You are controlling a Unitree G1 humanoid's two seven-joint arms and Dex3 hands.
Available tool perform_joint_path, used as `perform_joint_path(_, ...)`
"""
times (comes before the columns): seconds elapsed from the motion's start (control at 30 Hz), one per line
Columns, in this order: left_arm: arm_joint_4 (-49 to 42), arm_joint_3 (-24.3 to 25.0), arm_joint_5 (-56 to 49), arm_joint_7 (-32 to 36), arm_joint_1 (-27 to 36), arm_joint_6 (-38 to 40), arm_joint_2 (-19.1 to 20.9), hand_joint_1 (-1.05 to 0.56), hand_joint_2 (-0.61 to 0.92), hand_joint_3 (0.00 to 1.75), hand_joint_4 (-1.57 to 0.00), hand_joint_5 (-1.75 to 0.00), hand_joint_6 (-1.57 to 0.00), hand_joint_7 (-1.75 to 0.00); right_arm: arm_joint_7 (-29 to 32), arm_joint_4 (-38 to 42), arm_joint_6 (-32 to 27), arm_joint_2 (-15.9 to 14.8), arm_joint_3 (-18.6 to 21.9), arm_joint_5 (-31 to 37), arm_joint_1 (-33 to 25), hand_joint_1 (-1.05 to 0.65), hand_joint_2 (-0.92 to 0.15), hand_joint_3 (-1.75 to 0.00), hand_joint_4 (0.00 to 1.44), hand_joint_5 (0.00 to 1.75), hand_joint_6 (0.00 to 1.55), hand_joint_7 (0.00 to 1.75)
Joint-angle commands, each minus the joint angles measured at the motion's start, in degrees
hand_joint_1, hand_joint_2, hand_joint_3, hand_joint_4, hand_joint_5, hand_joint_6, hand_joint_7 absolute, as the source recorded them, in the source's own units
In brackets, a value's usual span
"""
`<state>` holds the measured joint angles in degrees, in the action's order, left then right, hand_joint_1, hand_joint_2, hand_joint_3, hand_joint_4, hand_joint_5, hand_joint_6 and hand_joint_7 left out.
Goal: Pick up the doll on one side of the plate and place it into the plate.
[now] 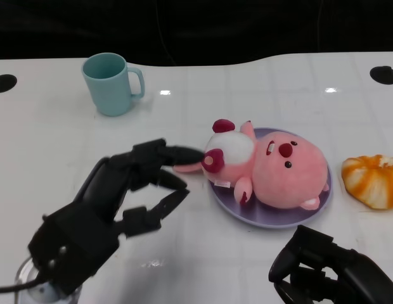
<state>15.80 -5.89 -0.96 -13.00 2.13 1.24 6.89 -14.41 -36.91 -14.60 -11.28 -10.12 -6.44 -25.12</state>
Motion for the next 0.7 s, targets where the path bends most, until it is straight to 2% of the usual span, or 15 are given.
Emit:
perform_joint_path(0.03, 3.6, 1.6, 2.6, -0.5, 3.2, 3.1, 0.8, 0.08, 0.49, 1.22, -0.7, -1.26, -0.72, -0.93, -0.2, 0.0, 0.3, -0.5, 0.8, -0.5, -0.1, -0.25, -0.85, -0.64, 0.65, 1.75, 0.45, 1.67)
perform_joint_path(0.27, 13.5, 3.7, 8.0, 0.1, 8.8, 18.7, 1.5, 0.04, 0.58, 1.19, -0.85, -1.43, -0.86, -1.11, -0.6, -0.3, 0.5, -0.7, 1.2, -0.4, 0.0, -0.24, -0.85, -0.64, 0.66, 1.75, 0.46, 1.66)
perform_joint_path(0.37, 17.3, 4.3, 9.4, 0.8, 10.1, 25.0, 1.4, 0.02, 0.46, 1.38, -0.86, -1.54, -0.89, -1.2, -0.8, -0.4, 0.1, -0.8, 1.6, -0.7, 0.1, -0.24, -0.85, -0.64, 0.66, 1.75, 0.46, 1.66)
perform_joint_path(0.47, 18.8, 4.2, 9.7, 1.6, 10.8, 27.8, 1.0, 0.02, 0.42, 1.42, -0.87, -1.59, -0.9, -1.23, -1.2, -0.3, 0.3, -0.9, 2.1, -0.7, 0.1, -0.25, -0.85, -0.64, 0.66, 1.75, 0.46, 1.66)
perform_joint_path(0.57, 17.7, 4.6, 11.5, 1.2, 10.7, 28.9, 0.4, 0.01, 0.42, 1.45, -0.89, -1.72, -0.88, -1.42, -1.6, -0.2, 0.3, -1.1, 2.6, -1.1, 0.1, -0.25, -0.85, -0.63, 0.66, 1.75, 0.46, 1.66)
perform_joint_path(0.7, 14.8, 5.0, 14.2, -1.5, 10.6, 27.2, 1.0, -0.01, 0.44, 1.45, -0.93, -1.75, -0.85, -1.59, -2.2, 0.5, 0.8, -1.2, 3.5, -1.8, 0.0, -0.25, -0.85, -0.63, 0.67, 1.75, 0.46, 1.65)
